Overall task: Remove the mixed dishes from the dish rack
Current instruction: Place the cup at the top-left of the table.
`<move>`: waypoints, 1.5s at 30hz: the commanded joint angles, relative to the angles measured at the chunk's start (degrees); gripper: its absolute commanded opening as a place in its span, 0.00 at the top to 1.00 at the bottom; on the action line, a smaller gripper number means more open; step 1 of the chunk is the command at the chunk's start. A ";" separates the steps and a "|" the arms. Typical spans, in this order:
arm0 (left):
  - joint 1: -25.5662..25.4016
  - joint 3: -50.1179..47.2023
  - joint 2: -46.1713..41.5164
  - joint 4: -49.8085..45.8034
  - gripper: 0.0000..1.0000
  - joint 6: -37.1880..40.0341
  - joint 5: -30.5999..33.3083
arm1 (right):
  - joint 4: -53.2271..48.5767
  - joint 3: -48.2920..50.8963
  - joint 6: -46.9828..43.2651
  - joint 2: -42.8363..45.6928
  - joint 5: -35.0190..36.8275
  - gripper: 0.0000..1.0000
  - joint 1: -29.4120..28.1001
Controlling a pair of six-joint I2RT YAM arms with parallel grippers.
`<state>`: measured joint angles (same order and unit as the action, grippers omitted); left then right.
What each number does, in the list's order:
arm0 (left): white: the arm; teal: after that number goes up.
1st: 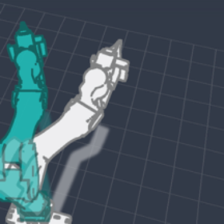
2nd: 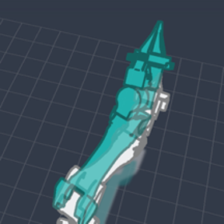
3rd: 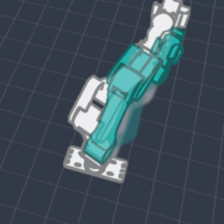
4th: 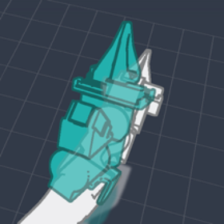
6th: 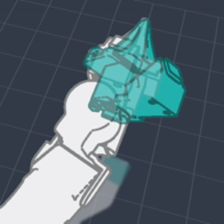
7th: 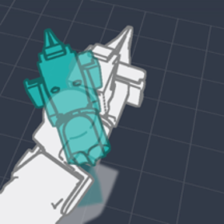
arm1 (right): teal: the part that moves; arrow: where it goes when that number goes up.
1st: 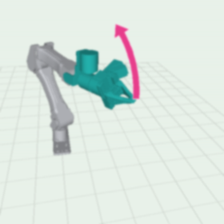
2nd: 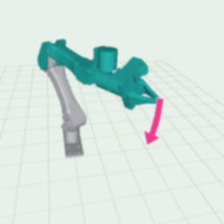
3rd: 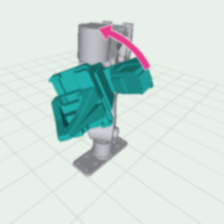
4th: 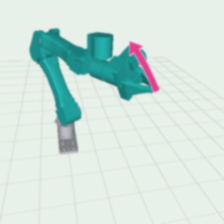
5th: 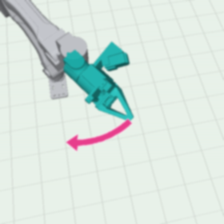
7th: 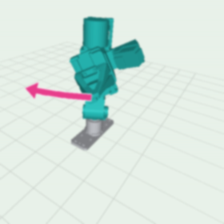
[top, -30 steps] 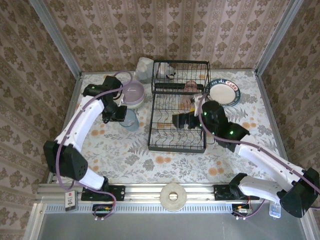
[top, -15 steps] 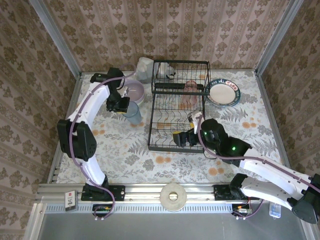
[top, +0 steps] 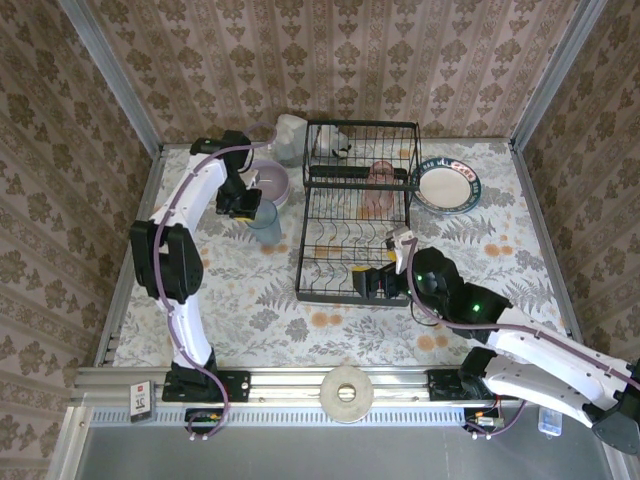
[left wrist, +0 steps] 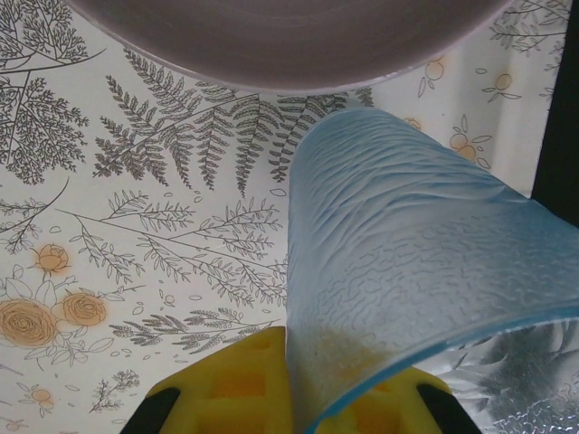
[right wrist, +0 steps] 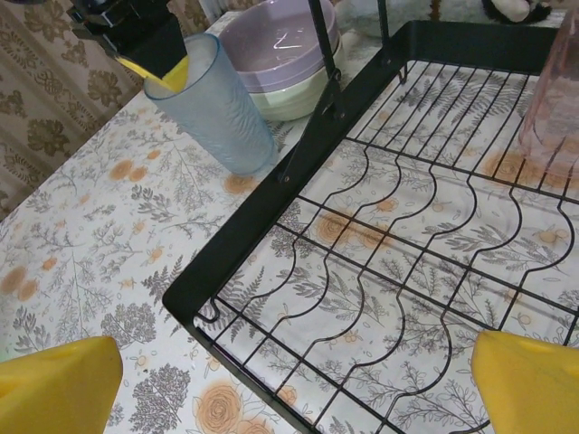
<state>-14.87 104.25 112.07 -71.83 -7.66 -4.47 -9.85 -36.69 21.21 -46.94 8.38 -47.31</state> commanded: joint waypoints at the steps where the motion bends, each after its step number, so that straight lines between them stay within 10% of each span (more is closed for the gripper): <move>1: 0.66 1.80 1.16 -1.89 1.00 1.11 0.51 | 1.41 0.48 1.03 0.93 1.73 0.00 -0.49; 7: 0.72 1.97 2.18 -1.41 1.00 0.92 0.60 | 1.65 0.89 1.72 0.71 1.20 0.00 -0.48; 28: 0.95 1.92 -1.31 0.95 0.51 0.41 2.60 | 1.67 0.76 2.97 1.04 1.57 0.00 -0.43; 32: 0.92 2.35 -4.35 1.45 0.37 0.11 2.79 | 1.57 0.60 3.44 1.11 2.72 0.00 -0.48; 34: 0.95 1.82 -6.86 2.51 0.00 -0.32 2.46 | 1.41 0.56 3.47 1.10 3.18 0.00 -0.45; 45: 0.39 -4.74 -25.72 12.12 0.00 -2.96 -0.78 | 5.94 1.96 0.94 2.17 7.18 0.00 -0.46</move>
<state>-14.48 102.76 90.67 -63.77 -8.21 -2.74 -7.53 -35.94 23.73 -46.09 12.67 -47.42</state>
